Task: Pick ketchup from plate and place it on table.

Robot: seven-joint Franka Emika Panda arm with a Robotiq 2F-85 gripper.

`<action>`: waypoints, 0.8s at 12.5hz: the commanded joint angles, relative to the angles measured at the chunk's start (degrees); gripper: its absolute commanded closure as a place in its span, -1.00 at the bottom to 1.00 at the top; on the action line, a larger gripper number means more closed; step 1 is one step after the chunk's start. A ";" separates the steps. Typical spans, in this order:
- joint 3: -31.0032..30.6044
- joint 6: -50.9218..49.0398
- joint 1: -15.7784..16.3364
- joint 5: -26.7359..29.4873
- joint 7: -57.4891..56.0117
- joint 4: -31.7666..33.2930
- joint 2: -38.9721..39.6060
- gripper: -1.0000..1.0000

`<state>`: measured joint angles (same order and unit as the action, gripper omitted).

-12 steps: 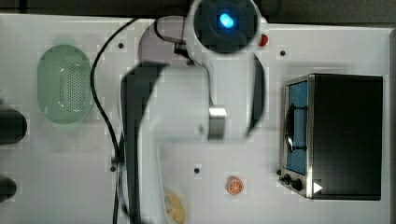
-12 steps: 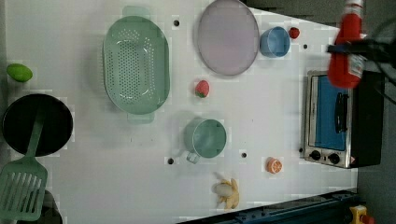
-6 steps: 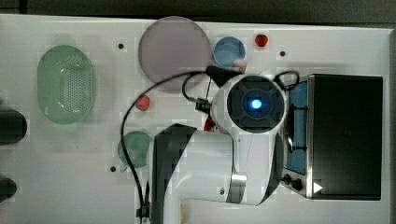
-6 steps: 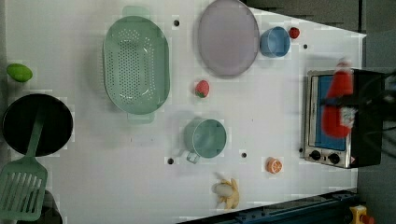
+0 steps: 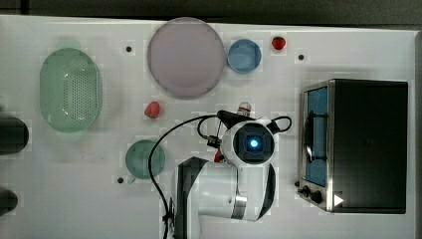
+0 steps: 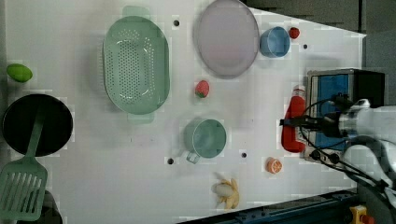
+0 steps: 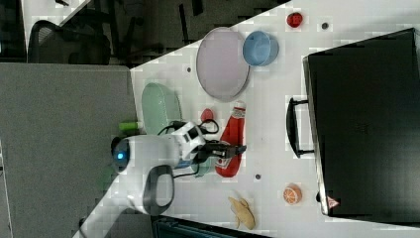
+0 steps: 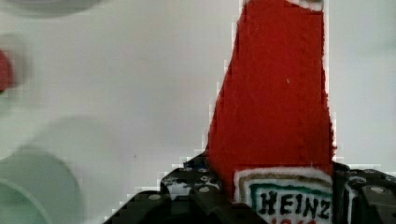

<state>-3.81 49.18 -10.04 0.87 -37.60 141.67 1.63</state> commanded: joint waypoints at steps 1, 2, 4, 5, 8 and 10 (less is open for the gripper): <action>-0.31 3.66 0.50 0.26 2.33 -0.39 3.88 -0.18; -0.31 5.21 0.50 0.26 2.33 -0.38 5.94 -0.24; -0.34 9.24 0.50 0.26 2.33 -0.26 9.52 -0.65; -0.50 11.50 0.52 0.26 2.32 -0.38 10.19 -0.88; -0.83 11.29 0.52 0.27 5.36 -1.07 8.01 -1.00; -1.10 7.76 0.53 0.26 11.15 -2.02 3.18 -1.00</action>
<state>-5.00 57.74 -9.78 0.84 -33.04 141.56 10.51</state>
